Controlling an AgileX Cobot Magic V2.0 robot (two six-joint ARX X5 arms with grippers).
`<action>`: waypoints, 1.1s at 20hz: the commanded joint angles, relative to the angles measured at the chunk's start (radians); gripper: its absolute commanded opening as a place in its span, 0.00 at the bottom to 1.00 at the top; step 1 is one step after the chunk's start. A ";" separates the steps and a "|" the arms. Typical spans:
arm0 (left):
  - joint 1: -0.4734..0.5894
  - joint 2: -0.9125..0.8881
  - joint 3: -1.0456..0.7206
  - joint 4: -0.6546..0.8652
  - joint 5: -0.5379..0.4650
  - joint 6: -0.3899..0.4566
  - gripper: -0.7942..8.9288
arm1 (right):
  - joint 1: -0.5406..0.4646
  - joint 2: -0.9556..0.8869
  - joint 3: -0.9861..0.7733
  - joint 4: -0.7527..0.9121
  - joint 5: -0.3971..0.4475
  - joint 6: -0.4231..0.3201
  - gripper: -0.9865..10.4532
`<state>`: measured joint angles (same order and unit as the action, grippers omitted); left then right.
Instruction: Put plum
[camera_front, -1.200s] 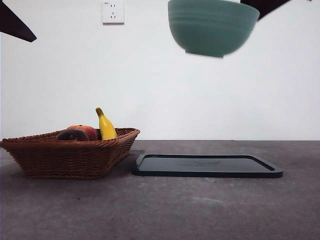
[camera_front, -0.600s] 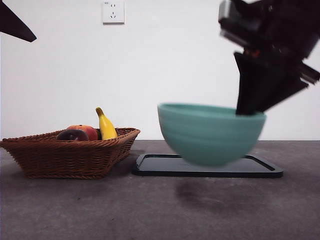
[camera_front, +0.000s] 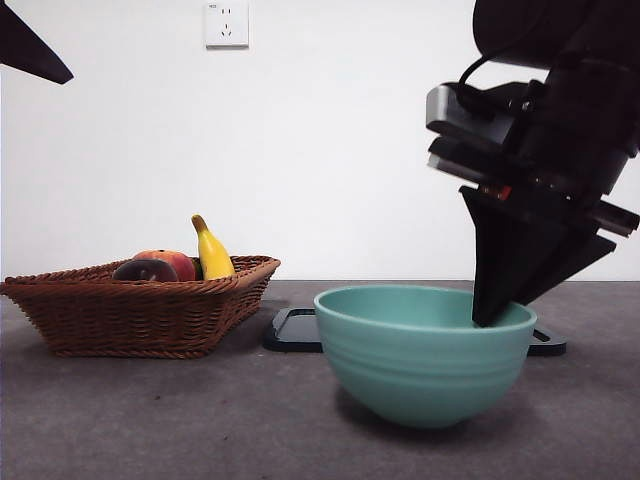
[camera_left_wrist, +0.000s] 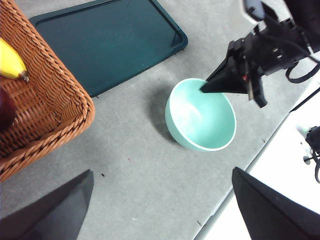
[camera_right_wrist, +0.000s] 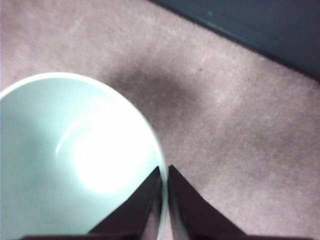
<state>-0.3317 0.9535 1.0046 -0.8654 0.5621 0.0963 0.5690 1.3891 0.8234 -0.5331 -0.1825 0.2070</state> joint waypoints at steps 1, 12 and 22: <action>-0.003 0.006 0.012 0.005 0.006 0.019 0.53 | 0.017 0.030 0.005 0.010 0.000 0.001 0.09; -0.003 0.006 0.012 0.005 0.006 0.019 0.53 | 0.031 0.041 0.005 0.013 0.008 0.015 0.29; -0.003 0.006 0.012 0.005 0.006 0.019 0.53 | 0.030 -0.125 0.160 -0.109 0.055 -0.007 0.29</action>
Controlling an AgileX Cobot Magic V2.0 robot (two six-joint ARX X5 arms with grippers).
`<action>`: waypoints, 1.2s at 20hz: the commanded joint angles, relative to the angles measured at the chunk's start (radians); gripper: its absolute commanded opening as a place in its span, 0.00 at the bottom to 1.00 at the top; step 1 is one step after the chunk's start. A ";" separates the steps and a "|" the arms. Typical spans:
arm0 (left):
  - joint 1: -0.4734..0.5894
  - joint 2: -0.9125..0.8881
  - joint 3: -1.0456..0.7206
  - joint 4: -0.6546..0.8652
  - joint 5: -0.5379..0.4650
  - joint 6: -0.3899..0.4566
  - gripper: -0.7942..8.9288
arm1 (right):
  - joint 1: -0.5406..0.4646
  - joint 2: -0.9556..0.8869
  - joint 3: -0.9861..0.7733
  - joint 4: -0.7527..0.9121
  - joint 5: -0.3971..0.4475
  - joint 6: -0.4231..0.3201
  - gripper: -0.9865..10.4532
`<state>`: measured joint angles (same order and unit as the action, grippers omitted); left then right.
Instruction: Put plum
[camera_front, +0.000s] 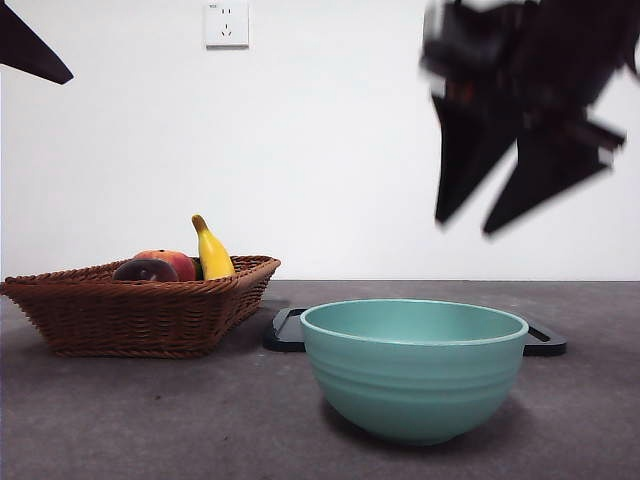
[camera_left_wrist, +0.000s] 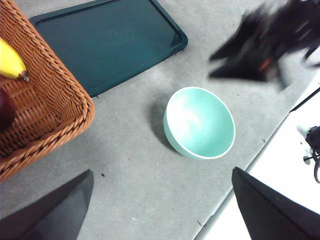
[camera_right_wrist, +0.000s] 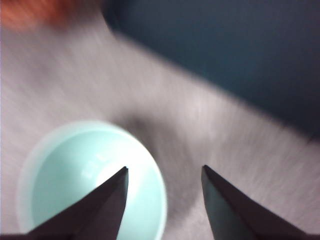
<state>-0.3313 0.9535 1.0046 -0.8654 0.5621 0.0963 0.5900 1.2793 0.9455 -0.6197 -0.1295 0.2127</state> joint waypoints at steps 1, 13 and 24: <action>-0.004 0.006 0.012 0.005 0.006 0.019 0.53 | 0.009 -0.041 0.066 -0.048 -0.001 -0.022 0.29; -0.004 0.006 0.012 -0.011 0.006 0.019 0.53 | 0.010 -0.324 0.134 -0.335 -0.168 -0.105 0.29; -0.004 0.006 0.012 -0.011 0.006 0.019 0.53 | 0.010 -0.346 0.134 -0.402 -0.248 -0.135 0.29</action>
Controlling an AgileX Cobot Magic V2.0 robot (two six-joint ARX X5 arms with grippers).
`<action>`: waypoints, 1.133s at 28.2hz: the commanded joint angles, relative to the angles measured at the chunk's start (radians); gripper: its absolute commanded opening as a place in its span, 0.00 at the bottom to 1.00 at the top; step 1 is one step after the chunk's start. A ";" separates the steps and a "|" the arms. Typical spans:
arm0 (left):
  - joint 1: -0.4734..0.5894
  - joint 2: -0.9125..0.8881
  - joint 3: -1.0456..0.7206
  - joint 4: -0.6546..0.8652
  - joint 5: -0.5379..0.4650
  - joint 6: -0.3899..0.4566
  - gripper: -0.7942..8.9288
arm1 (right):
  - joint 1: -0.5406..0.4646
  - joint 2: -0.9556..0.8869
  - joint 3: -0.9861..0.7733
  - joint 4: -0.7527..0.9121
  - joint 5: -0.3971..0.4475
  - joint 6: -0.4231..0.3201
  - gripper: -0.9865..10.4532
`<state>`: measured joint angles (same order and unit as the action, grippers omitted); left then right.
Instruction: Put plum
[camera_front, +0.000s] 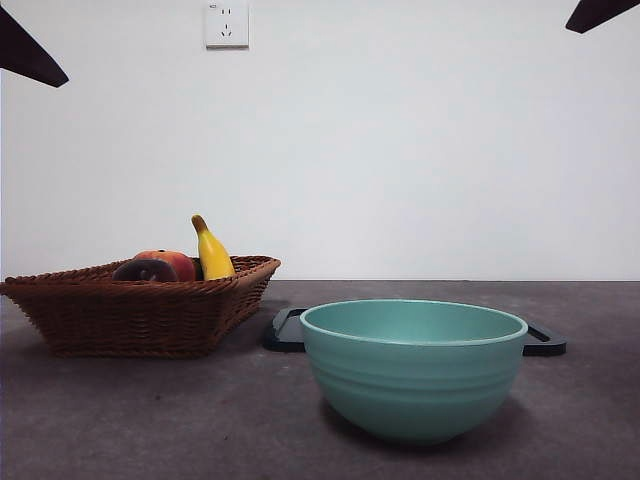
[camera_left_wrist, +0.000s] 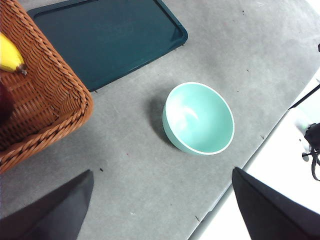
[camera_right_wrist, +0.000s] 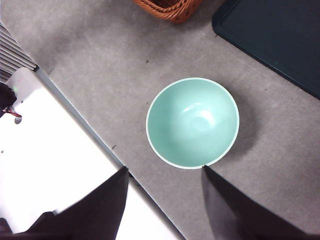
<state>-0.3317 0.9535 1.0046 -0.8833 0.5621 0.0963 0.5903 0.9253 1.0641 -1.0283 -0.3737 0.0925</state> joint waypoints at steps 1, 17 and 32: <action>-0.003 0.006 0.012 0.007 0.007 0.019 0.53 | 0.010 0.008 0.015 0.006 -0.004 -0.015 0.29; -0.003 0.006 0.012 0.008 0.007 0.018 0.09 | 0.010 0.008 0.015 0.004 -0.004 -0.023 0.09; -0.003 0.006 0.012 0.009 0.006 0.019 0.09 | 0.010 0.008 0.015 0.006 0.000 -0.022 0.09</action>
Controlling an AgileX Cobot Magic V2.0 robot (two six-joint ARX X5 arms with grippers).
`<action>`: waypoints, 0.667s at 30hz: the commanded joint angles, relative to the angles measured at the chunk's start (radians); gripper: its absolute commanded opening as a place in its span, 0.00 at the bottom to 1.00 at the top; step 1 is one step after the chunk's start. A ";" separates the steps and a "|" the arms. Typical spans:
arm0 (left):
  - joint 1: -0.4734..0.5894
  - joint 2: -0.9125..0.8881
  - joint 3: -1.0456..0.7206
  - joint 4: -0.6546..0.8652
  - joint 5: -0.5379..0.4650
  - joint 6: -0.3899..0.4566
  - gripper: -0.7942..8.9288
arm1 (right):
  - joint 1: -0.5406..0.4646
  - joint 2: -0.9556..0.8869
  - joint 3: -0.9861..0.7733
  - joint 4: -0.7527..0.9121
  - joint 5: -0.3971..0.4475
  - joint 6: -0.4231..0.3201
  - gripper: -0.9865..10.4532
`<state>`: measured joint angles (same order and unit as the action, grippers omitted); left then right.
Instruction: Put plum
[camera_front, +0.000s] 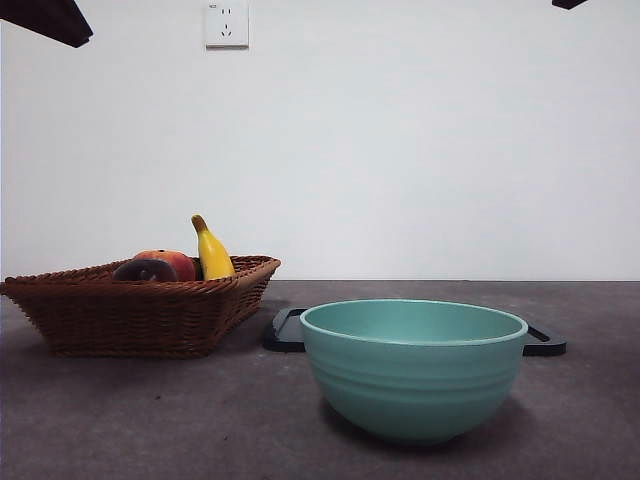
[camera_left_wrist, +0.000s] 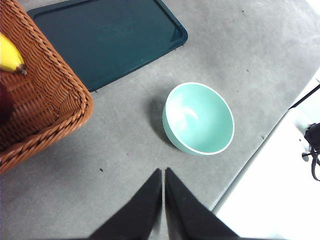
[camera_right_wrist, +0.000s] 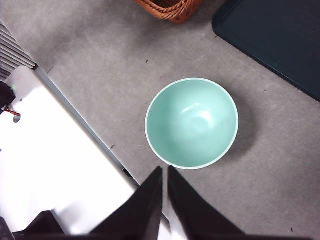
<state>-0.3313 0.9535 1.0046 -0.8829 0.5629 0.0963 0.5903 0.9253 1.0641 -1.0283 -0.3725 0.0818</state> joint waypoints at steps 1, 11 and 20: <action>-0.004 0.006 0.012 0.008 0.006 0.019 0.09 | 0.010 0.008 0.015 0.006 -0.001 -0.011 0.09; -0.004 0.006 0.012 0.009 0.006 0.019 0.09 | 0.010 0.008 0.015 0.007 -0.001 -0.011 0.09; 0.033 -0.055 0.011 0.082 -0.051 0.067 0.09 | 0.010 0.008 0.015 0.006 -0.001 -0.011 0.09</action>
<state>-0.3050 0.9123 1.0042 -0.8356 0.5240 0.1318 0.5903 0.9253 1.0641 -1.0283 -0.3721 0.0818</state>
